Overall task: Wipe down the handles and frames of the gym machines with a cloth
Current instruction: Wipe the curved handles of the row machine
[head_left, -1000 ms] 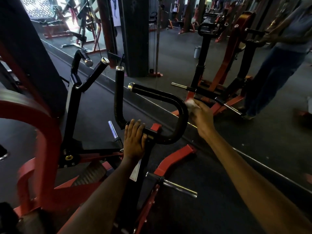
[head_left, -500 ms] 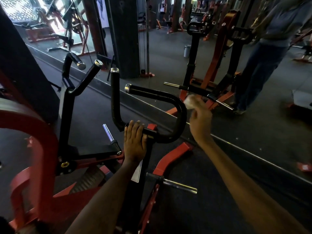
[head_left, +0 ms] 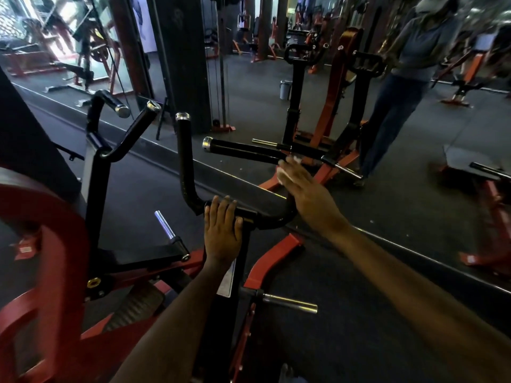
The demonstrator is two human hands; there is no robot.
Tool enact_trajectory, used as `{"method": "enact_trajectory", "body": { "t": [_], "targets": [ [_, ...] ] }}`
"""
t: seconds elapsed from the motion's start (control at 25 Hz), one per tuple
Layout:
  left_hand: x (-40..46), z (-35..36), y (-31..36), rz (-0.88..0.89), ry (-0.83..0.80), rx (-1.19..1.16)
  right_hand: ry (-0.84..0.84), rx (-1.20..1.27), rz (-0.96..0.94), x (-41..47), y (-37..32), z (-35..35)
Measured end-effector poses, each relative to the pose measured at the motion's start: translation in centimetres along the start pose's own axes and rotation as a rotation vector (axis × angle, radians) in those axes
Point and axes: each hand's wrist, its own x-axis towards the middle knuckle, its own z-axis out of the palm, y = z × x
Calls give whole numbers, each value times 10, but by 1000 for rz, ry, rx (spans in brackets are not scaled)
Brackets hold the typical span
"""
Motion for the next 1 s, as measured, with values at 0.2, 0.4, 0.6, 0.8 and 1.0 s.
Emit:
{"method": "enact_trajectory", "body": {
  "t": [0.2, 0.4, 0.6, 0.8, 1.0],
  "targets": [
    [-1, 2, -3, 3, -5, 10, -133, -138, -36, -32, -17, 19],
    [0, 1, -2, 0, 2, 22, -210, -83, -42, 11, -15, 8],
    [-2, 2, -3, 3, -6, 5, -58, -211, 9, -27, -32, 34],
    [0, 2, -3, 25, 2, 3, -123, 85, 154, -37, -80, 67],
    [-2, 2, -3, 15, 2, 3, -116, 125, -33, -117, 1, 56]
  ]
}}
